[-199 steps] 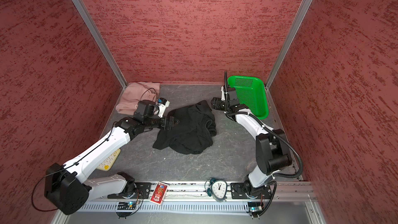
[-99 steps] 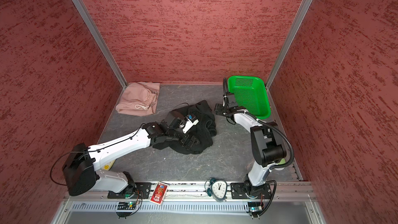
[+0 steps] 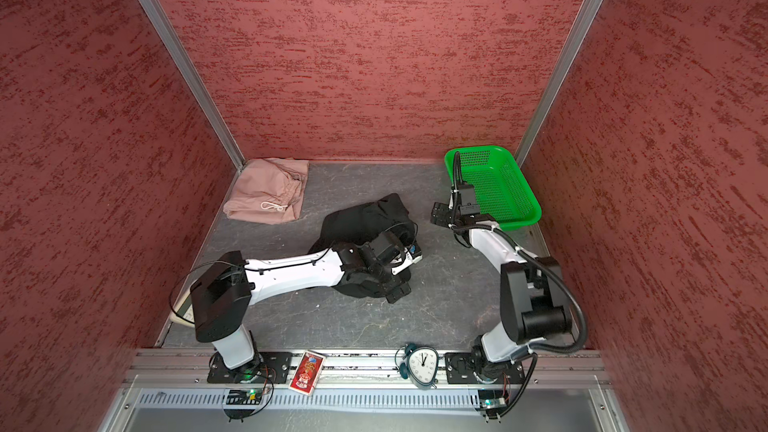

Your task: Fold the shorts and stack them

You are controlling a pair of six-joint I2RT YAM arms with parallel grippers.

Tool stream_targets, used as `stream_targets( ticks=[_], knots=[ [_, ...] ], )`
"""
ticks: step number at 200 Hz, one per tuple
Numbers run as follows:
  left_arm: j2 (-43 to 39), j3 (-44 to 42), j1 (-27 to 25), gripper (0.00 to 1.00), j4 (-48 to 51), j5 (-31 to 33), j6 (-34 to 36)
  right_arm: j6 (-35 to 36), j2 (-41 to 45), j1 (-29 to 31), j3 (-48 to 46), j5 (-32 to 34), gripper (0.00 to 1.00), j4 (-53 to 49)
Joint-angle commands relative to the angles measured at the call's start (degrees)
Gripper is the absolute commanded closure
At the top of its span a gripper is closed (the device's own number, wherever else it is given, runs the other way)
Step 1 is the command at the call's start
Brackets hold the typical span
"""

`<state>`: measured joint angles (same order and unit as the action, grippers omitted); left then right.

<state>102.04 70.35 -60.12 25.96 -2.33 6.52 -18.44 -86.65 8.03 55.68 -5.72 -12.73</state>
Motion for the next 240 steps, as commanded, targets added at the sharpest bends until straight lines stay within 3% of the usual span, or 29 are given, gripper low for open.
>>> stream_targets(
  ticks=[1,15,24,42,55,65,82,108,123,136,152,189,205,240],
  knots=[
    [2.70,0.64,-0.44,0.00,0.03,5.67,1.10,2.23,7.98,-0.08,-1.52,-6.48,0.19,3.31],
    [4.18,0.58,-0.61,0.05,-1.14,7.05,0.82,3.43,11.42,-0.11,-2.77,-9.32,0.19,2.39],
    [4.93,0.91,-0.70,0.13,-1.70,8.86,0.62,4.12,13.18,-0.12,-3.52,-10.92,0.20,1.52],
    [5.64,2.56,-0.53,0.49,-0.28,14.76,0.17,5.17,15.35,0.10,-5.26,-12.77,0.19,0.50],
    [4.60,3.28,-0.19,0.87,1.21,18.07,0.07,6.15,15.97,0.51,-6.72,-15.12,0.20,0.93],
    [2.21,2.86,0.28,0.99,1.79,19.42,0.14,7.34,16.17,1.53,-7.40,-16.95,0.19,1.66],
    [-4.31,1.76,2.20,1.00,3.55,16.94,0.42,10.97,16.69,6.07,-7.08,-17.24,0.19,1.60],
    [-17.46,-1.14,7.82,0.97,6.95,7.09,1.18,13.93,16.50,10.44,-6.05,-15.69,0.19,2.09],
    [-24.84,-2.87,13.16,0.87,8.85,0.86,1.65,14.52,15.69,11.64,-5.53,-14.98,0.19,2.69],
    [-30.45,-5.07,18.24,0.87,9.35,-3.53,1.39,15.58,14.26,14.08,-4.48,-13.06,0.19,2.90],
    [-35.21,-7.80,23.63,0.83,9.07,-4.56,1.28,17.12,11.68,19.03,-2.64,-7.14,0.18,2.63],
    [-36.24,-9.02,30.35,0.82,9.64,-0.46,-1.03,17.59,4.56,25.68,0.22,-2.25,0.19,3.69],
    [-34.45,-8.51,32.60,0.78,9.77,-1.95,-3.23,18.88,1.29,28.46,1.01,-0.46,0.20,3.57],
    [-32.47,-9.26,33.88,0.77,7.73,0.49,-4.98,20.49,0.25,32.75,-0.90,0.36,0.30,2.60]
  ],
)
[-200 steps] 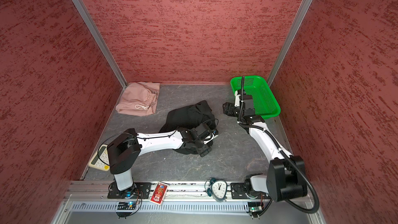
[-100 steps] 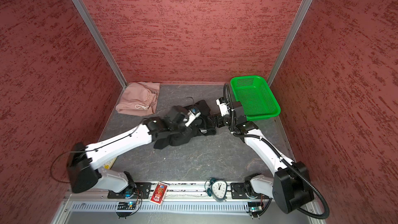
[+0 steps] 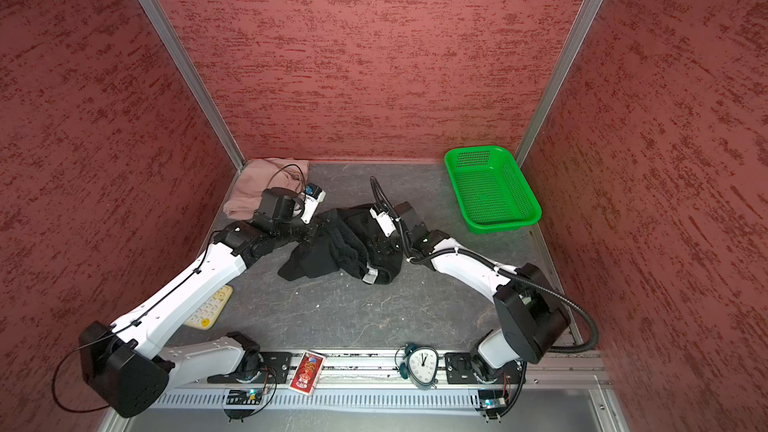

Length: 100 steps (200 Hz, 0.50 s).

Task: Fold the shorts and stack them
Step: 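Grasp the black shorts' waistband with both grippers at its two ends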

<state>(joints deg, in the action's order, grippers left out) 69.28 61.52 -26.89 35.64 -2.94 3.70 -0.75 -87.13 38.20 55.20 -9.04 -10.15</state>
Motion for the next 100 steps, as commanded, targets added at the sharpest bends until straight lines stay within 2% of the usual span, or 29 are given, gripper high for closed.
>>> stream_targets(
  ticks=[1,27,51,62,78,100],
  knots=[
    [0.36,-0.48,0.68,0.77,-2.01,1.19,-2.19,2.83,0.82,2.76,-0.56,3.90,0.30,-0.10],
    [2.57,0.03,2.38,0.75,-2.60,3.39,-2.53,2.29,3.59,7.93,-4.01,8.87,0.31,-2.08],
    [5.60,1.09,4.72,0.75,-2.54,5.48,-4.32,0.58,5.72,12.32,-6.10,14.27,0.26,-4.61],
    [6.60,1.10,5.67,0.74,-3.21,4.44,-4.50,-0.56,6.24,13.16,-7.05,14.73,0.25,-5.58],
    [7.42,0.78,6.06,0.67,-4.44,3.33,-3.85,-2.44,6.54,13.30,-8.78,16.62,0.24,-6.24],
    [8.21,0.58,6.46,0.67,-5.07,2.25,-3.70,-3.68,6.19,13.31,-9.59,19.60,0.19,-7.25]
  ],
)
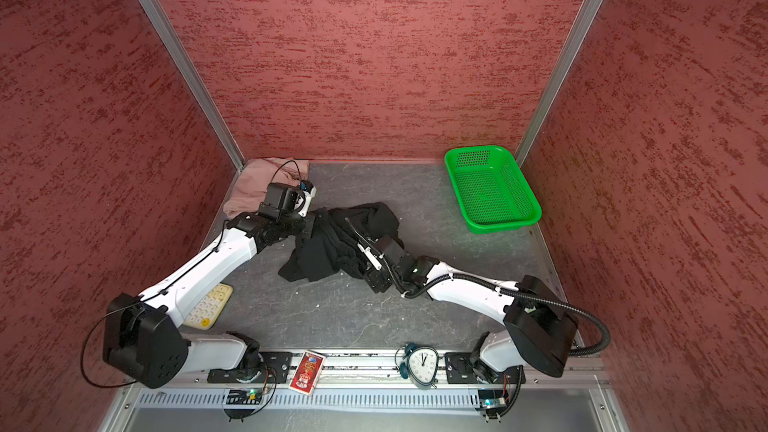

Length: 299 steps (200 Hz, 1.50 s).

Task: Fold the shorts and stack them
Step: 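Grasp the black shorts' waistband with both grippers at its two ends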

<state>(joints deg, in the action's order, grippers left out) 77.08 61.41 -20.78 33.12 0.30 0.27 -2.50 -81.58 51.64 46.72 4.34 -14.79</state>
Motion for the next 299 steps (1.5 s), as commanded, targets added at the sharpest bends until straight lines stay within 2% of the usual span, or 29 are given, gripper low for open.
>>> stream_targets(
  ticks=[1,27,36,58,80,113,148,162,177,185,193,200,206,210,212,219,231,269,287,299],
  knots=[
    [0.47,0.66,0.36,0.67,-2.51,-1.03,-0.27,-2.04,0.63,-0.13,-1.10,6.39,0.19,-2.71],
    [1.32,0.50,0.52,0.67,-2.09,-1.34,-0.27,-5.76,4.09,-0.93,0.28,11.26,0.18,-5.54],
    [1.45,0.39,0.55,0.67,-2.10,-1.35,-0.26,-7.34,6.90,-1.80,0.00,9.14,0.19,-5.40],
    [1.49,-0.20,0.87,0.67,-2.44,-1.35,-0.40,-9.03,10.52,-2.47,-2.48,-1.01,0.25,-4.65],
    [1.03,-0.82,1.35,0.67,-2.96,-1.53,-0.71,-9.49,8.48,-0.79,-4.31,-1.97,0.24,-7.36],
    [0.64,-1.22,1.94,0.67,-3.06,-1.75,-0.79,-7.18,4.19,1.50,-3.40,0.13,0.21,-6.78],
    [0.54,-1.88,2.58,0.67,-3.75,-3.55,-1.06,-3.80,-2.66,1.67,0.37,7.88,0.19,-5.54],
    [0.79,-1.75,2.71,0.67,-3.59,-4.06,-1.15,-3.39,-5.41,1.71,2.28,8.83,0.20,-4.35],
    [0.62,-1.80,2.97,0.67,-3.26,-3.80,-1.02,-3.45,-8.44,1.71,3.96,9.77,0.29,-4.33],
    [0.45,-1.85,3.25,0.66,-3.16,-3.76,-0.98,-3.40,-9.57,1.67,4.39,10.56,0.40,-4.31],
    [0.35,-1.83,3.62,0.60,-2.86,-3.83,-0.89,-3.29,-10.00,1.71,4.55,11.08,0.53,-4.00],
    [0.20,-1.56,3.88,0.46,-2.41,-3.80,-0.89,-3.23,-9.77,1.71,4.58,11.11,0.65,-3.49],
    [0.03,-1.20,4.13,0.24,-1.84,-3.68,-1.04,-3.25,-9.24,1.71,4.53,10.75,0.74,-2.89],
    [-0.06,-0.85,4.16,0.03,-1.44,-3.64,-1.14,-3.34,-8.84,1.71,4.41,10.39,0.79,-2.61],
    [-0.06,-0.67,4.23,0.00,-1.23,-3.53,-1.15,-3.37,-8.63,1.71,4.41,10.29,0.83,-2.44],
    [-0.27,-0.11,4.25,0.01,-0.67,-3.45,-1.15,-3.46,-7.72,1.67,4.18,9.79,0.92,-2.00],
    [-0.47,0.95,4.01,0.01,0.07,-3.46,-0.98,-3.80,-6.55,1.63,3.68,9.68,1.00,-1.91],
    [0.37,1.55,3.33,0.01,-3.20,-8.16,1.02,-4.82,-5.34,1.62,1.77,9.37,1.00,-2.26],
    [3.28,3.03,3.54,0.01,-3.45,-11.85,3.25,-5.48,-5.30,1.62,0.83,9.46,1.00,-1.85],
    [6.49,5.03,3.61,0.01,-2.74,-11.13,4.85,-5.75,-5.17,1.58,0.40,9.31,1.00,-1.32]
  ],
)
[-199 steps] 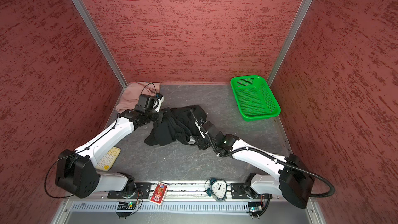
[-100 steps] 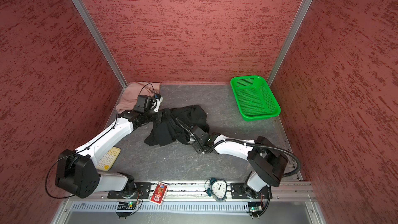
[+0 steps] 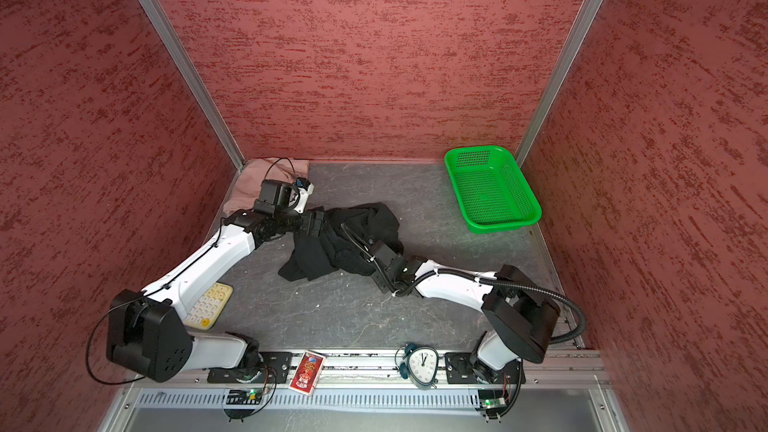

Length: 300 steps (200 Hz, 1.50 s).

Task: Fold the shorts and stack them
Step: 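Grasp the black shorts' waistband with both grippers at its two ends, then lift the black shorts by the waistband with both grippers and shake them out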

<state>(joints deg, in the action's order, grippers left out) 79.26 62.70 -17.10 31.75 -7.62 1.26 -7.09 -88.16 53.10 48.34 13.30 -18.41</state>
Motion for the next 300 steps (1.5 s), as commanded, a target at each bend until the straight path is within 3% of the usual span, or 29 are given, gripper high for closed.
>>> stream_targets(
  ticks=[1,43,68,106,135,162,211,218,226,229,264,300],
  knots=[
    [4.58,3.92,-0.05,0.01,-1.22,-3.12,3.94,-1.16,1.41,0.14,-1.22,0.34,1.00,2.32],
    [12.67,10.99,0.49,0.01,2.38,5.57,8.74,-1.52,2.44,0.07,-1.31,0.24,1.00,2.68],
    [13.95,12.87,0.40,0.01,2.19,3.47,13.21,-1.70,2.98,0.07,-1.65,0.17,1.00,2.99],
    [18.90,17.47,1.82,0.01,9.92,-2.23,17.99,-1.86,3.41,-0.01,-2.35,-0.03,1.00,3.64],
    [21.66,19.06,3.65,0.03,13.45,-7.25,17.86,-1.61,3.95,-0.02,-2.49,0.41,1.00,3.57],
    [23.68,18.46,3.87,0.07,11.97,-6.32,17.21,-1.32,4.05,-0.10,-2.39,0.68,1.00,3.82],
    [24.16,18.11,3.58,0.42,9.61,-9.81,16.76,-1.27,4.20,-0.27,-2.43,0.72,1.00,4.04],
    [24.17,17.90,3.63,0.57,9.40,-9.66,16.76,-1.49,4.39,-0.36,-2.47,0.60,1.00,4.23],
    [24.11,17.90,3.65,0.92,9.09,-8.89,16.48,-1.76,4.64,-0.52,-2.52,0.67,1.00,4.46],
    [24.03,17.90,3.66,1.00,8.85,-8.38,16.30,-1.80,4.63,-0.58,-2.54,0.67,1.00,4.51],
    [21.54,20.02,3.71,1.00,9.78,-4.95,15.49,-1.16,10.41,-2.56,-1.42,1.82,1.00,3.47],
    [12.24,25.58,3.72,1.00,11.86,1.16,13.81,2.47,18.75,-8.84,4.08,-0.38,1.00,-0.57]
  ],
)
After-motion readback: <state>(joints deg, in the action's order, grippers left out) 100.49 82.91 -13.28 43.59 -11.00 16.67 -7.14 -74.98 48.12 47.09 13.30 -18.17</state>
